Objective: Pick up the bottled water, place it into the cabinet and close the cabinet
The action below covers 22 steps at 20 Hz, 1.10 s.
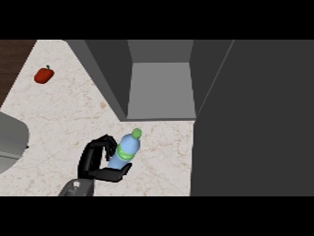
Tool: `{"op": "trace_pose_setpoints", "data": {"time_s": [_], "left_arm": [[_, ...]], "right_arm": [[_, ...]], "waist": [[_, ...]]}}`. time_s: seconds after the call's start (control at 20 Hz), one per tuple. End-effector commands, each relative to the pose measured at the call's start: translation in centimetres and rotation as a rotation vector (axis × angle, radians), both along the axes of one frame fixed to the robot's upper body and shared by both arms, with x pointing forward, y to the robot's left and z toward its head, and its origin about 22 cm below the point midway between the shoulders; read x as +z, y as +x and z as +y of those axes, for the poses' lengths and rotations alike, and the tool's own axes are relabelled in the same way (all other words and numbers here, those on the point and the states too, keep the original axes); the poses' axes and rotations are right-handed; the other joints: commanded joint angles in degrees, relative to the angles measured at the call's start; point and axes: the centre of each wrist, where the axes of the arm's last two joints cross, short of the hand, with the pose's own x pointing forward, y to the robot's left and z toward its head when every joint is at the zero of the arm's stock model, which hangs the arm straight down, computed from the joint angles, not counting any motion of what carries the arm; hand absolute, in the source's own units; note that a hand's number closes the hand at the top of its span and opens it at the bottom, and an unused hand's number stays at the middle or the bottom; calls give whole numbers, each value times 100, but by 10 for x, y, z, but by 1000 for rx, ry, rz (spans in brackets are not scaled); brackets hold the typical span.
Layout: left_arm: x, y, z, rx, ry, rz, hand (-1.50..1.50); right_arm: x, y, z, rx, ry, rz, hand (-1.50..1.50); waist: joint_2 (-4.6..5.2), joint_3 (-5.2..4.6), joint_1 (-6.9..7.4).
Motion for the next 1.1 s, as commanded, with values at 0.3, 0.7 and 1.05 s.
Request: {"op": "trace_pose_setpoints", "data": {"time_s": [0.3, 0.7, 1.05], "left_arm": [[69, 45, -75, -60, -62, -1, 150], [109, 63, -126, -22, -33, 52, 150], [151, 115, -140, 44, 31, 72, 150]], "right_arm": [[33, -3, -7, 4, -5, -61, -150], [15, -1, -14, -13, 16, -55, -150], [11, -4, -20, -37, 38, -71, -150]], "waist": [[-2, -7, -31], [29, -9, -94], [46, -6, -145]]}}
